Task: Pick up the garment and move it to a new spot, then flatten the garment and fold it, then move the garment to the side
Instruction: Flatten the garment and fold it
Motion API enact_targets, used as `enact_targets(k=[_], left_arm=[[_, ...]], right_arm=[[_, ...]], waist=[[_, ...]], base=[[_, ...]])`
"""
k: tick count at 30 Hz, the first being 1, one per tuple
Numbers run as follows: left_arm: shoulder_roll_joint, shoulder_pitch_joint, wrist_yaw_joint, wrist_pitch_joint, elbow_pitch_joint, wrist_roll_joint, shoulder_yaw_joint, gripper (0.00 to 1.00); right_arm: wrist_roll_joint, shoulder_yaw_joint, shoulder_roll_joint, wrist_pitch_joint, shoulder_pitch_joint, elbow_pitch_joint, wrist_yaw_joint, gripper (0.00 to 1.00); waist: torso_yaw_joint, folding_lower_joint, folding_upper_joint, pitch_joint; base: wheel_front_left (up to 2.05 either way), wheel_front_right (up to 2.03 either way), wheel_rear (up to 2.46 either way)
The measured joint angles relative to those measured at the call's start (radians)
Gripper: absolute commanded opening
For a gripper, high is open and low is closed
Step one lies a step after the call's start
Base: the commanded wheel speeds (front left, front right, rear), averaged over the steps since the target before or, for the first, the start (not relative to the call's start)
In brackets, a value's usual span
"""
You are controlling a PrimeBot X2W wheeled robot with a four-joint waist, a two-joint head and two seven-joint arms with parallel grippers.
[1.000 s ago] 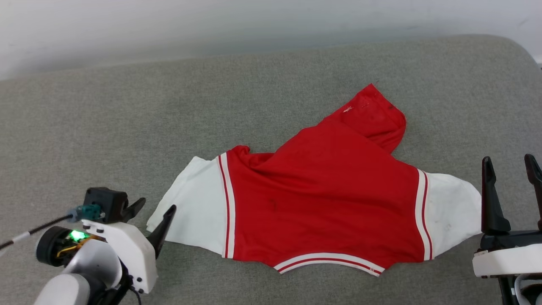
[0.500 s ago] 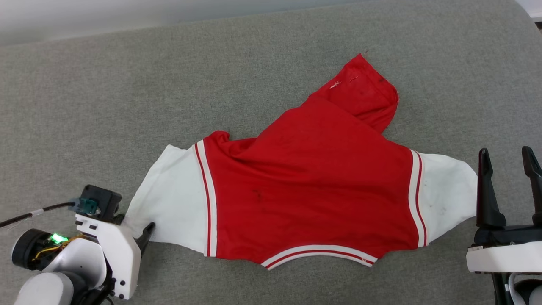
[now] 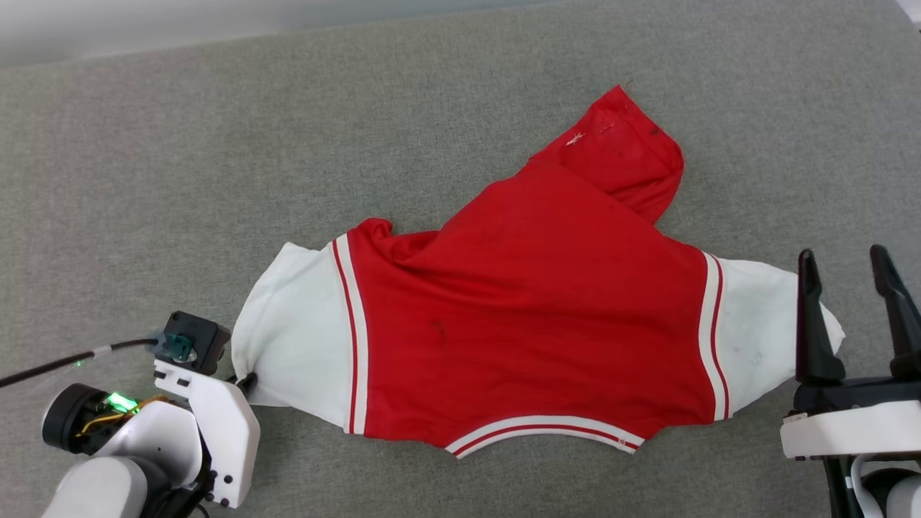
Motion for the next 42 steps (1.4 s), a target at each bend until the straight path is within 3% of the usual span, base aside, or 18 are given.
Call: enact_targets(k=[6,11,21,24,29,42], left_arm=[[-0.046,0.023,0.035,-0.108,-0.012,-0.031,0.045,0.0],[-0.069,0.055,0.075,-0.2,-0.099,-0.066,0.125,0.0],[-0.056,0.177,0.096,-0.23,-0.272,-0.115,0.191,0.0],[-0.051,0.193,0.099,-0.232,-0.313,-0.115,0.197,0.0],[-0.059,0.198,0.093,-0.233,-0.366,-0.119,0.172,0.0],[-0.064,0.17,0.077,-0.21,-0.386,-0.114,0.111,0.0]], right_arm=[[-0.007,0.008,-0.032,0.1,0.013,0.029,0.0,1.0],[0.003,0.01,-0.072,0.268,0.052,0.046,0.0,1.0],[0.042,-0.022,-0.174,0.682,0.086,0.053,0.0,1.0],[0.063,-0.023,-0.222,0.762,0.083,0.071,0.0,1.0],[0.108,-0.023,-0.244,0.827,0.041,0.135,0.0,1.0],[0.091,0.039,-0.283,0.774,-0.01,0.285,-0.002,1.0]], waist=[[0.012,0.0001,0.0,-0.045],[0.031,0.0,0.0,-0.09],[0.076,0.0,0.0,-0.111],[0.09,0.0,0.0,-0.103],[0.115,0.0,0.0,-0.088],[0.169,0.0,0.0,-0.04]], base=[[0.0,0.0,0.0],[0.0,0.0,0.0],[0.0,0.0,0.0],[0.0,0.0,0.0],[0.0,0.0,0.0],[0.0,0.0,0.0]])
